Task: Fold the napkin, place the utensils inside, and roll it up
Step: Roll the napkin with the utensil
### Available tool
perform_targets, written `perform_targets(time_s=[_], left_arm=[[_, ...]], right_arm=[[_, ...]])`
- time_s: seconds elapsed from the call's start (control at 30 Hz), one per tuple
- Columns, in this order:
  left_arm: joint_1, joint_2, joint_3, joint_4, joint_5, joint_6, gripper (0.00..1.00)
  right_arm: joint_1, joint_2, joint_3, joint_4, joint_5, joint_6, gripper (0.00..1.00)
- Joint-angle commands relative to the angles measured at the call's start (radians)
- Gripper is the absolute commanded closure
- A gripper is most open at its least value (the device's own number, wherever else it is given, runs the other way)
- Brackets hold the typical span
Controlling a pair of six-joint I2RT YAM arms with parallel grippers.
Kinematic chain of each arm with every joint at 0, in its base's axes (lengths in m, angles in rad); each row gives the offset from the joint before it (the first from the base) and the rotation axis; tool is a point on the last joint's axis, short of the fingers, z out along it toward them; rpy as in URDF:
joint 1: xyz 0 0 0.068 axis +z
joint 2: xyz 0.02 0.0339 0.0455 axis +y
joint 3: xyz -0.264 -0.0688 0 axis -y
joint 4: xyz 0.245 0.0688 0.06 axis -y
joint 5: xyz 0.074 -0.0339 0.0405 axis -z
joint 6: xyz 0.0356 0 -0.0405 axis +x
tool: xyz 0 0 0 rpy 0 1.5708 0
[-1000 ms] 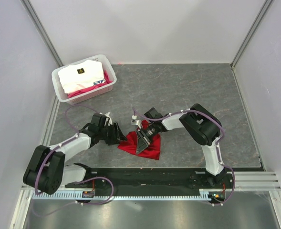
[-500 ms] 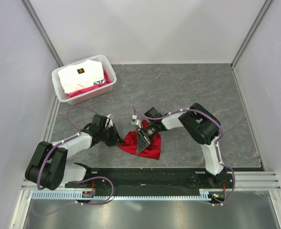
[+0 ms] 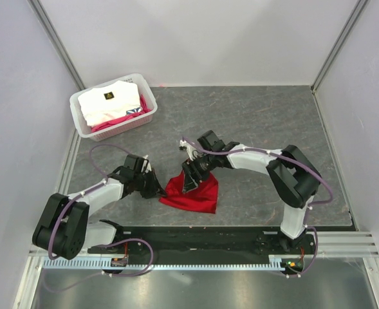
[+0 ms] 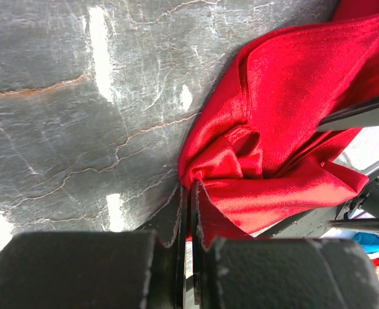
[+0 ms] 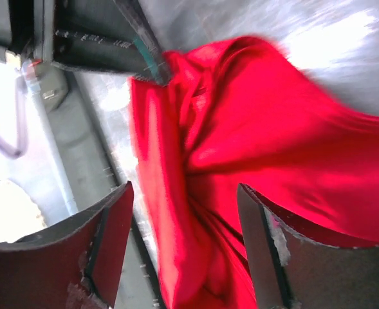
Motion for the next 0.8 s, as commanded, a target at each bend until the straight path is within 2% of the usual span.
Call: perform_targets(time_s=[0.0, 0.2, 0.33, 0.53, 0.77], left_arm=[[0.004, 0.029, 0.045, -0.053, -0.048, 0.015, 0.98], [0.014, 0.057, 0.088, -0.065, -0.045, 0.03, 0.98], [0.02, 0.061, 0.102, -0.074, -0.047, 0.036, 0.98], [0.026, 0.067, 0.11, -0.079, -0.045, 0.039, 0.98], [0.026, 0.074, 0.113, -0.081, -0.041, 0.041, 0.98]], right_arm=[[0.058, -0.16, 0.003, -0.026, 0.299, -0.096, 0.26], [0.293, -0.303, -0.139, 0.072, 0.758, -0.141, 0.23], [0.435, -0.323, -0.199, 0.109, 0.936, -0.165, 0.22], [0.525, -0.263, -0.213, 0.123, 1.072, -0.205, 0.22], [0.531, -0.217, -0.204, 0.144, 1.05, -0.236, 0.22]])
